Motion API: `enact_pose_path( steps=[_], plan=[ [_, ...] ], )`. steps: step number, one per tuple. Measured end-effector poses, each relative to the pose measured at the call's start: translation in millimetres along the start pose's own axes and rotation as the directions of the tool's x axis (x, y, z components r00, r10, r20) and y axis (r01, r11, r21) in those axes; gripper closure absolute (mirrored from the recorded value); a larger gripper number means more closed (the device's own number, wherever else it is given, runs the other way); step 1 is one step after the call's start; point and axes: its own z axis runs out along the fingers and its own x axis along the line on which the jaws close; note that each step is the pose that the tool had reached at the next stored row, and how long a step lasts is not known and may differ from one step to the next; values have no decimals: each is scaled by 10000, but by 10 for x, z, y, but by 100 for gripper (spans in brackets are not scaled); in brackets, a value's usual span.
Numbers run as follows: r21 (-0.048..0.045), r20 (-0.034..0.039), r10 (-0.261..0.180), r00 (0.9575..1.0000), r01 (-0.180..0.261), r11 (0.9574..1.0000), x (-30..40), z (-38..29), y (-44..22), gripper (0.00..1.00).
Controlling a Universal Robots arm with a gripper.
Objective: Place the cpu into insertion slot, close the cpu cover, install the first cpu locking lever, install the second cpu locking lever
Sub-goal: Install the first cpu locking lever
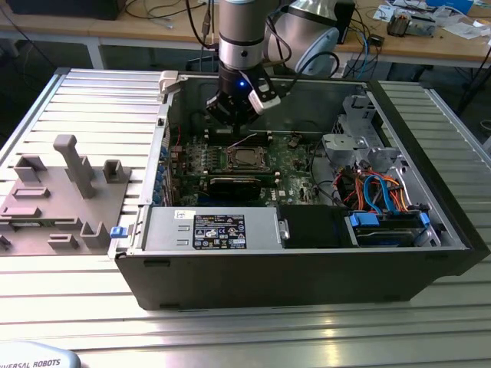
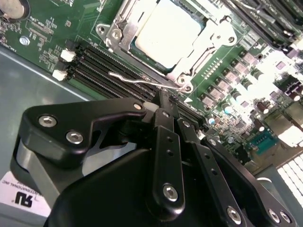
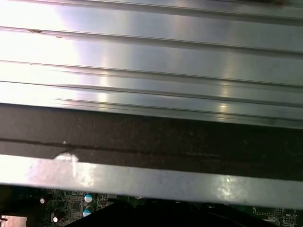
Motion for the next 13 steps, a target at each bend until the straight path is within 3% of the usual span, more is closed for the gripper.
enact_pose_path(
  steps=[13],
  plan=[
    [12, -4, -37, 10000, 37, 10000, -136, 114, -16, 89]
  ],
)
